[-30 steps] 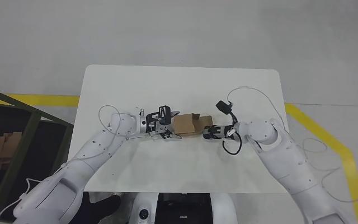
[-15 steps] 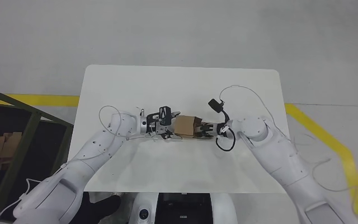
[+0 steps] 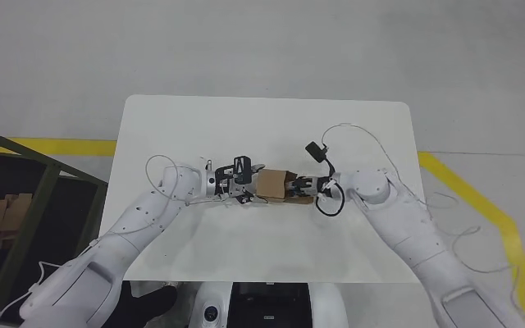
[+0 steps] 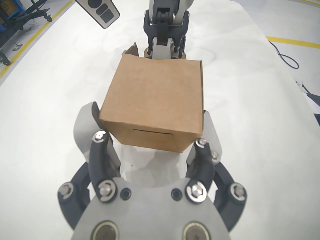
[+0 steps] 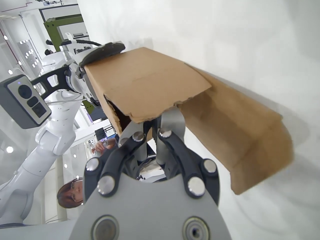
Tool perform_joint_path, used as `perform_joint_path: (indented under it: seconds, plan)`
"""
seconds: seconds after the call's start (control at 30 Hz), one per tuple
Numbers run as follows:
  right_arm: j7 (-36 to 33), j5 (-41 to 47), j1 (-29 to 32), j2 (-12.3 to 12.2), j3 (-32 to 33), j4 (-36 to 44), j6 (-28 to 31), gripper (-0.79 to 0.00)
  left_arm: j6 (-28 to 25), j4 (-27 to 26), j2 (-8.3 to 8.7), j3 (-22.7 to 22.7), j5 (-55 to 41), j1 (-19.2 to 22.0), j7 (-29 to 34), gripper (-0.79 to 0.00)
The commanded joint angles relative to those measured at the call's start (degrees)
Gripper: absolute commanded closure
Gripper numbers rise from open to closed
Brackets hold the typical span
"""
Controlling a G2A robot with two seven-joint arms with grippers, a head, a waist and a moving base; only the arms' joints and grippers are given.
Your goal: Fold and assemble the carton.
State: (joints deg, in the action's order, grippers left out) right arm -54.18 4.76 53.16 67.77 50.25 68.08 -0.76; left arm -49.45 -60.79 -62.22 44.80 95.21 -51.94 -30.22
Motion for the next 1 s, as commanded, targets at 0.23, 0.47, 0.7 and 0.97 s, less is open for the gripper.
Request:
perform_joint_path:
  seconds: [0.23, 0.47, 0.7, 0.97]
  plan:
    - [-0.01, -2.92, 5.67, -3.23, 8.81, 6.71, -2.06, 0.0, 0.17, -0.37, 0.09, 0.18, 0.21, -0.22, -0.21, -0.613]
    - [3.98, -3.56, 6.11, -3.39, 10.21, 6.71, -2.37, 0.0, -0.09, -0.76, 0.2, 0.32, 0.39, -0.43, -0.29, -0.628]
    - [6.48, -2.96, 2.78, -2.12, 7.6, 2.34, -0.9, 0.0, -0.31, -1.02, 0.32, 0.46, 0.59, -0.65, -0.43, -0.613]
    - [3.45, -2.25, 0.09, -0.65, 3.39, 0.12, 1.15, 0.0, -0.15, -1.2, 0.41, 0.67, 0.63, -0.8, -0.45, -0.6]
